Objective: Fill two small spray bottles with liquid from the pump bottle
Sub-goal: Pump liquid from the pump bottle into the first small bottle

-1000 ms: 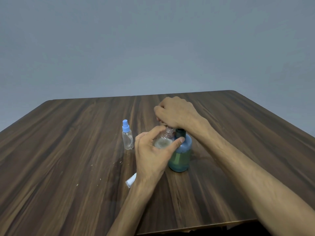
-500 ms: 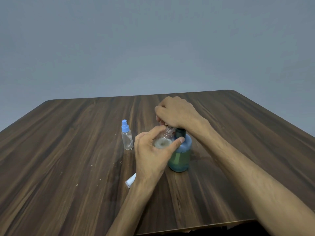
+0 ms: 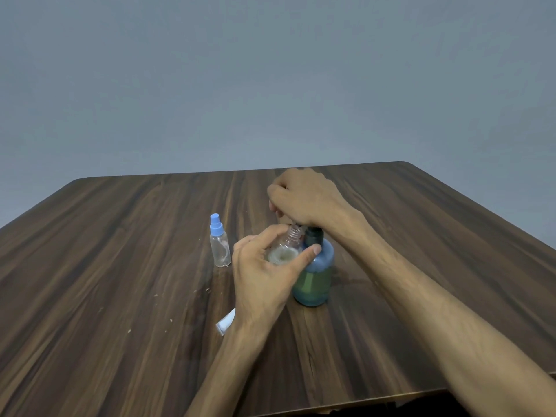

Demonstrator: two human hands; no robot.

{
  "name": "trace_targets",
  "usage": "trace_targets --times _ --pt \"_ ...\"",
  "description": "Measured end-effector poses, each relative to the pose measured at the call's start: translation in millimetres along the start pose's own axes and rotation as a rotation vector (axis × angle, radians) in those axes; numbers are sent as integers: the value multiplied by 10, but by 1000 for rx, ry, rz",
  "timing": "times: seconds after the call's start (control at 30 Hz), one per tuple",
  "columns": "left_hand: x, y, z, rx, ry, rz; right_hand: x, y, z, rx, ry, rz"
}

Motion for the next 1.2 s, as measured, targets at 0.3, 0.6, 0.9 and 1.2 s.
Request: trace_targets --times 0.3,0.6,0.9,1.2 --pt "13 43 -4 1 -12 29 -6 -13 -53 -11 50 -19" --pt "12 42 -8 -9 -11 24 3 1 -84 -40 97 -20" --pt "12 42 -3 -6 -16 28 -9 5 -81 -35 55 -6" --pt "9 47 7 7 -19 23 -26 -1 -50 -28 -19 -12"
Point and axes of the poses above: each hand's wrist, its own x-axis towards the middle knuckle, its own z-axis out of the back of the hand, y = z × x, the point moved 4 cm from there along x, towards the middle knuckle, and after that the axes turned 13 degrees about -x, right-handed, at the moved point
